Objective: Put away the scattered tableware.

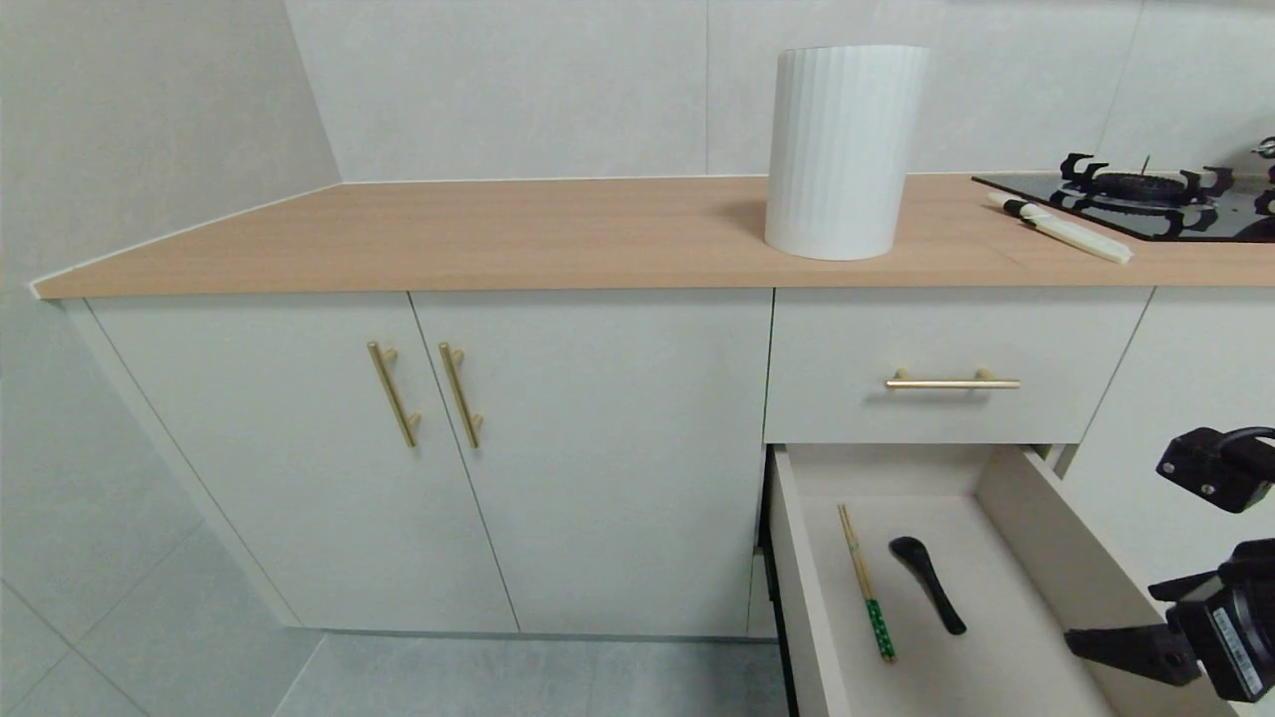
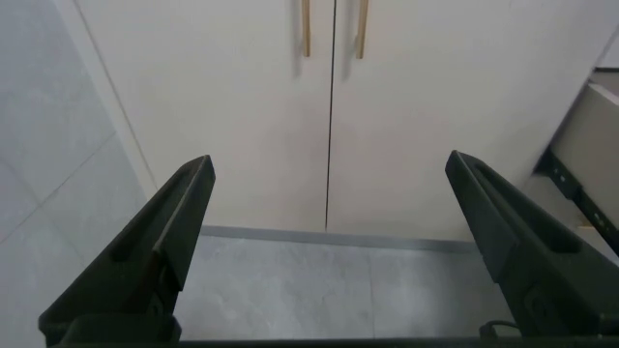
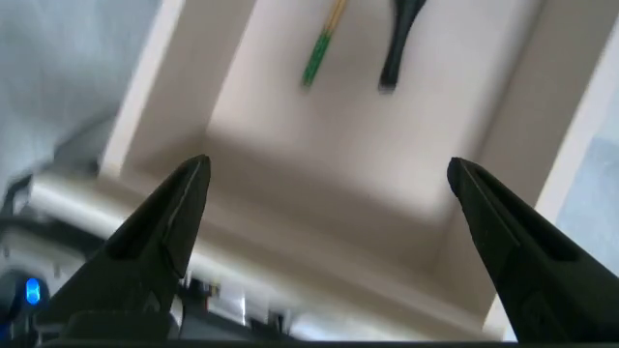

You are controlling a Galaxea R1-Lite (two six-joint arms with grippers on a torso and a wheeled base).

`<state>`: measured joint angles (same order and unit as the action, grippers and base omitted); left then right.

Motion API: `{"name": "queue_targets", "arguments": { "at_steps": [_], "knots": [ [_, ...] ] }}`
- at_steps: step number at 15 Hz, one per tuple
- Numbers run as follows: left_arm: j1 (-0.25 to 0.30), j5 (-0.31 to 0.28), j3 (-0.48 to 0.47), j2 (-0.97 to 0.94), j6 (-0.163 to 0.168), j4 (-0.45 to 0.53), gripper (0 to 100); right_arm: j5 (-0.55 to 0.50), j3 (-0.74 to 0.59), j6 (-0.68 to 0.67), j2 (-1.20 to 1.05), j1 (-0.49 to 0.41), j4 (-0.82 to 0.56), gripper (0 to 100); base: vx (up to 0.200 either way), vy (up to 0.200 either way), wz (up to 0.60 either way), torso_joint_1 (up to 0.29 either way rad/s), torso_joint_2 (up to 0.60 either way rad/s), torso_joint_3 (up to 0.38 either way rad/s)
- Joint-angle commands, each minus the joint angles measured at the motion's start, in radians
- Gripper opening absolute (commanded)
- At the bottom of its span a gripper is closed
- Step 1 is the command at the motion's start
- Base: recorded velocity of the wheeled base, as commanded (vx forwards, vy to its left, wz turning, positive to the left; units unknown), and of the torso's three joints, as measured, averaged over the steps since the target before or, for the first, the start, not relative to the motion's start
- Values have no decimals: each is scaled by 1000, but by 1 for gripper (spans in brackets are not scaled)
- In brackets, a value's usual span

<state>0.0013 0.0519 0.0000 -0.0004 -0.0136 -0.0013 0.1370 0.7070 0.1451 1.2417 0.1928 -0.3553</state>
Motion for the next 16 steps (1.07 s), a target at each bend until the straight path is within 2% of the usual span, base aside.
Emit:
{"name": "queue_targets", "arguments": {
  "at_steps": [1, 5, 7, 11, 16],
  "knots": [
    [-1, 0, 0, 0, 0, 0, 100, 1, 0, 45, -11, 7, -33, 100, -200, 0, 0, -2, -2, 2],
    [0, 0, 0, 0, 0, 0, 100, 1, -9, 106, -2, 40, -114, 100, -200, 0, 0, 1, 4, 2],
    [0, 0, 0, 0, 0, 0, 100, 3, -9, 105, 61, 97, -145, 100, 0, 0, 0, 0, 0, 0],
    [0, 0, 0, 0, 0, 0, 100, 19, -12, 100, 269, 109, -143, 100, 0, 0, 0, 0, 0, 0],
    [0, 0, 0, 0, 0, 0, 100, 9, 69, -107, 413, 123, -152, 100, 0, 0, 0, 0, 0, 0]
  ]
}}
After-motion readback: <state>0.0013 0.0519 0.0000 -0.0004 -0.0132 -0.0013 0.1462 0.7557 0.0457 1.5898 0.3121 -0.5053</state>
